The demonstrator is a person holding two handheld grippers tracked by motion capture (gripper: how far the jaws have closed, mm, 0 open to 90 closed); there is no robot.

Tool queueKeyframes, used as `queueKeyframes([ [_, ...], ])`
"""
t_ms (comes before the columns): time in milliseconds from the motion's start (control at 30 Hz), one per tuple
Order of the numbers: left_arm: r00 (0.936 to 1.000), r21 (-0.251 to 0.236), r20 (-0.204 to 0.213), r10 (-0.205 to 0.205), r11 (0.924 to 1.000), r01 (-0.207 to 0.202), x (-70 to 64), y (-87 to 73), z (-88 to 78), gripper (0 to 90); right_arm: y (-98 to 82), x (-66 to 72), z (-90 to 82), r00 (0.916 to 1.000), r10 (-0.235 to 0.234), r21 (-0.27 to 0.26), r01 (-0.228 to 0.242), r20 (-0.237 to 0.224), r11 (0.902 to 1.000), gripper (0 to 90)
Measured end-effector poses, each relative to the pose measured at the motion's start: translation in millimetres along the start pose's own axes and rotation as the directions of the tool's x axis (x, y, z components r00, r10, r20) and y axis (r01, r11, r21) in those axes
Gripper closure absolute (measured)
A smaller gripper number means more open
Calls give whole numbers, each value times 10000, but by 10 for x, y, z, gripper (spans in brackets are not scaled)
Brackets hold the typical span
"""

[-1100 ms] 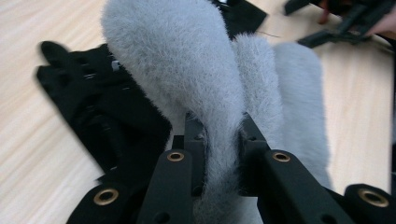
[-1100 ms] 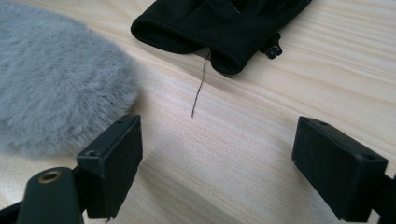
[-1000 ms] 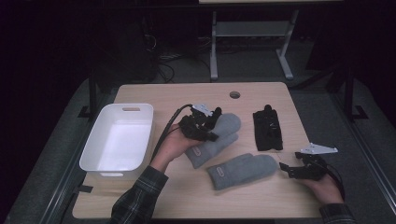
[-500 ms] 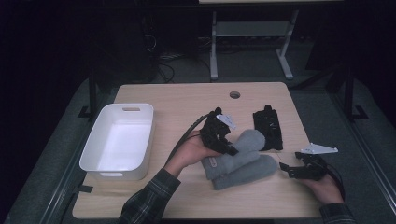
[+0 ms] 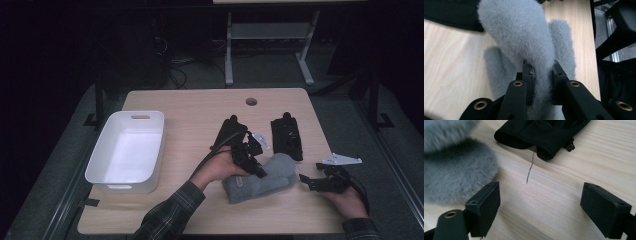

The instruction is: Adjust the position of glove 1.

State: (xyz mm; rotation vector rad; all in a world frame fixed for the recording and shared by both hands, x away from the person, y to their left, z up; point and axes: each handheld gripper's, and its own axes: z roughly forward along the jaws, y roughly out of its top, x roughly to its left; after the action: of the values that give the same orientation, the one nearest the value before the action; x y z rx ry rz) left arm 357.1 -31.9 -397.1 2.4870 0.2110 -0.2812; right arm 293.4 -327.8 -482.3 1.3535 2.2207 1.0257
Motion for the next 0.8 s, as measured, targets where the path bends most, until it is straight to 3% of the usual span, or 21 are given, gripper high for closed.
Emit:
queueKeyframes([
  [133,10000,85,29,-51,10000,50,30,-4,59,757,0,0,-1,10000,31,3,-31,-12,10000,160],
  [267,9999,30,-136,-58,10000,58,36,-8,88,656,0,0,-1,10000,21,6,-21,-6,10000,160],
  [433,9985,-625,-529,-105,9980,71,26,13,5,438,0,0,0,10000,-7,4,7,2,10000,160],
  [500,9970,-1056,-769,-64,9944,-17,11,26,-72,438,0,0,0,10000,-7,3,7,4,10000,160],
  [533,9967,-1200,-815,-47,9928,-51,6,30,-106,463,0,1,0,10000,-4,9,4,4,10000,160],
  [600,9958,-1514,-912,47,9883,-185,-13,37,-176,648,0,1,0,10000,-7,8,7,4,10000,160],
  [667,9943,-1414,-1061,82,9897,-232,-14,39,-177,785,0,1,0,10000,-17,9,17,12,10000,160],
  [800,9945,-954,-1047,42,9953,-142,25,20,-37,851,0,1,0,10000,-19,8,19,12,10000,160],
])
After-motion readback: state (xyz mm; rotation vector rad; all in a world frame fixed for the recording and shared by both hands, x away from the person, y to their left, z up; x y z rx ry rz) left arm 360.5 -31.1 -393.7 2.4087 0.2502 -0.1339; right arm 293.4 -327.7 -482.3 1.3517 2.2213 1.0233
